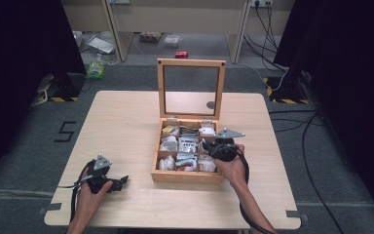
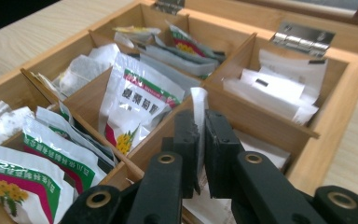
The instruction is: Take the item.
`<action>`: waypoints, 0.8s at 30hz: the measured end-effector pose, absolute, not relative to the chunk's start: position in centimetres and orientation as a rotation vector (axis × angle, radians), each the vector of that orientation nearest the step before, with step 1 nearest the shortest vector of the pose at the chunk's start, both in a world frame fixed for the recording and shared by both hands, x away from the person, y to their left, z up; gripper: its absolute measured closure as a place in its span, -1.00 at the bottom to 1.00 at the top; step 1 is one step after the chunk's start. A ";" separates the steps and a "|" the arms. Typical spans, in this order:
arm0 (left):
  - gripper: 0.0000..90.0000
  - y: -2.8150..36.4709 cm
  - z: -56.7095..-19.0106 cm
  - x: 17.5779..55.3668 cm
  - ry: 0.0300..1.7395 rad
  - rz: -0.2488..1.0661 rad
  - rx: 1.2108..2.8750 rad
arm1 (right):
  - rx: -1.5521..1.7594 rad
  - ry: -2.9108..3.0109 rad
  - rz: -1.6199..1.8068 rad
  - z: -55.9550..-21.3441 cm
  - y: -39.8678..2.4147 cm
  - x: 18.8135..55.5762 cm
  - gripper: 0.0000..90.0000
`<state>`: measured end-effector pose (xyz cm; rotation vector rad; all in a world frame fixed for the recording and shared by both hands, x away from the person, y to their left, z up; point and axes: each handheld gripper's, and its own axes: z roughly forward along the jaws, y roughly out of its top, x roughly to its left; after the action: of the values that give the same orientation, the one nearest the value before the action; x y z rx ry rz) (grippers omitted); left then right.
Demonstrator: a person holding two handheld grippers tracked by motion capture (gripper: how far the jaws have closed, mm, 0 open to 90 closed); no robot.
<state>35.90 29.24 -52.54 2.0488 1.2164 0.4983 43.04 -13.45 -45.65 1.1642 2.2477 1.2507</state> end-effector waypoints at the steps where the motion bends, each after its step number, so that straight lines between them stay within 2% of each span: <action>1: -1.00 29.2 -52.5 35.9 1.216 0.498 2.049 | 1.170 2.244 1.255 -45.5 -13.5 43.0 0.89; 24: -1.00 29.2 -52.5 35.9 1.215 0.496 2.050 | 1.109 2.147 1.401 -42.4 -14.9 42.2 0.89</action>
<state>35.90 29.24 -52.54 2.0496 1.2149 0.4959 42.21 -14.87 -42.41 1.1087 2.1470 1.4012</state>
